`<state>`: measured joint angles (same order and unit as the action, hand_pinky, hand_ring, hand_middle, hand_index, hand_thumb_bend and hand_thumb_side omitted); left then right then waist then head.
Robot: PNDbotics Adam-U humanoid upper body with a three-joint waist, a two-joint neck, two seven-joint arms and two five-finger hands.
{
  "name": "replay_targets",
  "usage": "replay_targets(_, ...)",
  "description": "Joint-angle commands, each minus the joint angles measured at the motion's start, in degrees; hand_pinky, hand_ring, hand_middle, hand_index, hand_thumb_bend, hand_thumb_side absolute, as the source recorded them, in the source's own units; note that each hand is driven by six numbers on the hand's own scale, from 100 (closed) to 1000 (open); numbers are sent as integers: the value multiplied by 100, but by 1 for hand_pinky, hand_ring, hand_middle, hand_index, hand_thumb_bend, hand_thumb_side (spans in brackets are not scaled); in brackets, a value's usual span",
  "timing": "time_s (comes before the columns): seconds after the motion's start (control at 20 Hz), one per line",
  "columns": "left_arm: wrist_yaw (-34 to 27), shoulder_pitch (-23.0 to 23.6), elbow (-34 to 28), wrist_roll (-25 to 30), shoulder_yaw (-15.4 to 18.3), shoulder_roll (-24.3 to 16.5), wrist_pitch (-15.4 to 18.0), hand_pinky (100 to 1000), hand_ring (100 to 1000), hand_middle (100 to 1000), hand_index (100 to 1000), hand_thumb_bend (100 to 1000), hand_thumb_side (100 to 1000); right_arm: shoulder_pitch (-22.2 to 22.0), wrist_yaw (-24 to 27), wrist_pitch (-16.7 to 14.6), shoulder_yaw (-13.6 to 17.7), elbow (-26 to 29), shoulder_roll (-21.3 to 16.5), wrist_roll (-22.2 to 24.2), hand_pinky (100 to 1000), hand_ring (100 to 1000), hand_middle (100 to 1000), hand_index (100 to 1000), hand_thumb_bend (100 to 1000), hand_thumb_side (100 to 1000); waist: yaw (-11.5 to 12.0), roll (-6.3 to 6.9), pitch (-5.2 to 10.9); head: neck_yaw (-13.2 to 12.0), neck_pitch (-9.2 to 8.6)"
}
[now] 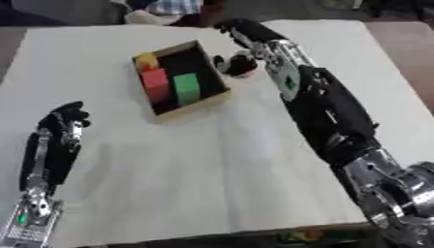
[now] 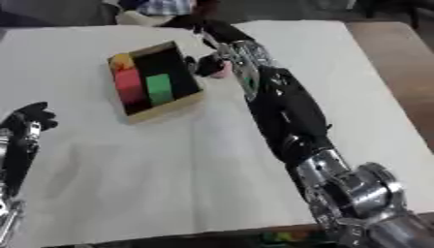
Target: Pick up objects on the table and place them in the box.
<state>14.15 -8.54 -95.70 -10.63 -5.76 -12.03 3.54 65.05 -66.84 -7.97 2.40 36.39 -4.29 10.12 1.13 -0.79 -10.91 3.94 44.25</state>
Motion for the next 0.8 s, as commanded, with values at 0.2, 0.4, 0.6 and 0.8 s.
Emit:
replay_targets(0.2, 4, -31, -76, 1, 5, -72, 6, 777, 645, 615, 801, 121, 833, 128, -185, 510, 203, -426, -271, -94, 865, 872, 880, 941, 157, 286, -19, 96, 121, 8, -14)
replay_targets(0.4, 5, -34, -77, 2, 3, -73, 8, 777, 645, 615, 801, 120, 833, 104, -360, 624, 225, -661, -292, 26, 869, 880, 882, 864, 162, 277, -32, 91, 125, 9, -14)
replay_targets(0.6, 8, -39, -74, 6, -1, -68, 11, 777, 644, 615, 801, 120, 833, 105, -429, 602, 214, -688, -264, 127, 867, 878, 869, 747, 114, 253, -16, 80, 128, 18, -14)
replay_targets(0.8, 9, -42, -74, 1, 1, -68, 12, 777, 644, 614, 801, 120, 833, 104, -573, 594, 186, -567, -239, -58, 851, 853, 828, 572, 100, 184, 16, 66, 128, 20, -14)
